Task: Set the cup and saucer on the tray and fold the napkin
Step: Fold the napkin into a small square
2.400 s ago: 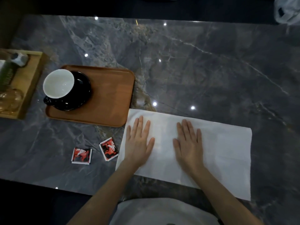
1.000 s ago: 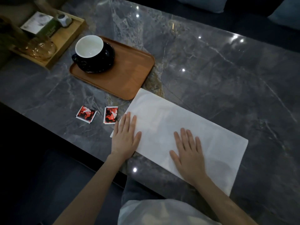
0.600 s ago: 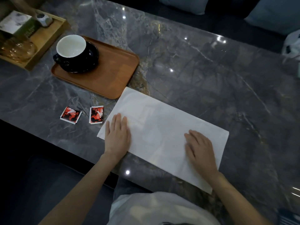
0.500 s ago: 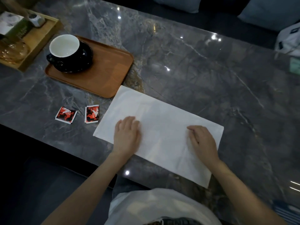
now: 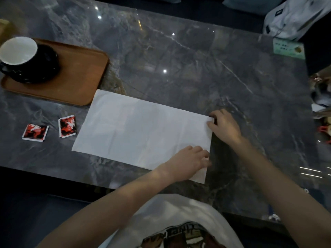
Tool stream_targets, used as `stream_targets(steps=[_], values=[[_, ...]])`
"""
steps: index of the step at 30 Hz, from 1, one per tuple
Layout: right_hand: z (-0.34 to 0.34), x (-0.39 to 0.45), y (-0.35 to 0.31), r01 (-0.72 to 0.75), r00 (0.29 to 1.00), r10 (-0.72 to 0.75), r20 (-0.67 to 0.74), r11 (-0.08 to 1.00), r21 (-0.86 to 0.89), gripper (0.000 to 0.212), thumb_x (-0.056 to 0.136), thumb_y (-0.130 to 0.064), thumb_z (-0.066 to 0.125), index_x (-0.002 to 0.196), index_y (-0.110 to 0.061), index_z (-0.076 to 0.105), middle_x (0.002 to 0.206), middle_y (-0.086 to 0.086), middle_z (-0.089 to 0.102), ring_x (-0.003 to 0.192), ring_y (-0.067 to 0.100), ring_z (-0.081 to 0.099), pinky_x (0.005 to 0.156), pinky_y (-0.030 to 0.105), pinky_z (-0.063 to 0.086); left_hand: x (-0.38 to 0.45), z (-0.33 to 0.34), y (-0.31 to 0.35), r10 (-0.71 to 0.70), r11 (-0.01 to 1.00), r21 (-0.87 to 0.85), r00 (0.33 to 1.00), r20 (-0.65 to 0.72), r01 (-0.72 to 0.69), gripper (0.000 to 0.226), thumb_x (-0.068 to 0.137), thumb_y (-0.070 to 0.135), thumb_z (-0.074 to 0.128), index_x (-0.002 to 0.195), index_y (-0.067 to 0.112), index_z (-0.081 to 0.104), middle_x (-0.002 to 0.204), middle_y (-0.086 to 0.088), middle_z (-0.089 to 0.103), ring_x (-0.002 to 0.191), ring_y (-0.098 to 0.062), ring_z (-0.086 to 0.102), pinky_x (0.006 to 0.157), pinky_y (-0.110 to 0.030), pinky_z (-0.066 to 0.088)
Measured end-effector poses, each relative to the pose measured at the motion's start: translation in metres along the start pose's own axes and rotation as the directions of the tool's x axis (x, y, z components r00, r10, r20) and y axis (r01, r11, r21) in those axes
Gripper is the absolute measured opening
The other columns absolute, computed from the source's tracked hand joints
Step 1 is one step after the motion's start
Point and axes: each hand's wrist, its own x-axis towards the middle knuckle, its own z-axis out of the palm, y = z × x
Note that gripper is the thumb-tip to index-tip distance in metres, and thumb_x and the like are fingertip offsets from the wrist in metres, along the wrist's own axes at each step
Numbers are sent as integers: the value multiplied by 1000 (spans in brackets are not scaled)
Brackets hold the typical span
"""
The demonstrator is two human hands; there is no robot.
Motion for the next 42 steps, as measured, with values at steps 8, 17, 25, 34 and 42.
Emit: stream_targets(steps=[8,17,25,34,42], values=[[-6,10,0,-36,991,30,128,999,41,29,86,-22,57,113,-11,52,118,10,50,101,26,52,79,36,43,9,11,3,211,967,114,968,140,-227,28,74,16,72,100,25,71,116,1,65,109,-20,56,75,-29,47],[-7,12,-2,4,995,-20,101,988,154,10,82,-11,59,91,-9,57,95,4,46,85,20,47,73,34,41,15,0,3,183,975,94,968,171,-200,26,84,12,60,109,16,63,118,-7,57,111,-25,48,82,-33,42],[-5,15,-6,-79,989,48,139,970,228,21,82,-15,59,103,-13,54,81,-1,52,76,19,51,62,30,37,28,-3,12,174,933,252,934,313,-258,28,87,23,59,114,19,62,136,-5,43,123,-24,36,92,-32,38],[-21,23,-32,-197,979,123,165,789,582,16,85,-6,53,99,-10,60,73,2,56,58,14,53,47,21,43,16,-20,11,151,944,241,943,295,-227,31,92,23,49,122,16,53,120,-2,60,117,-22,43,92,-32,33],[-45,38,-78,-162,975,9,222,714,681,21,83,-1,51,92,-7,68,58,9,55,32,5,48,36,16,40,-36,-51,-10,7,999,35,980,-197,0,20,58,10,79,77,16,71,92,-6,65,95,-24,57,73,-32,48]])
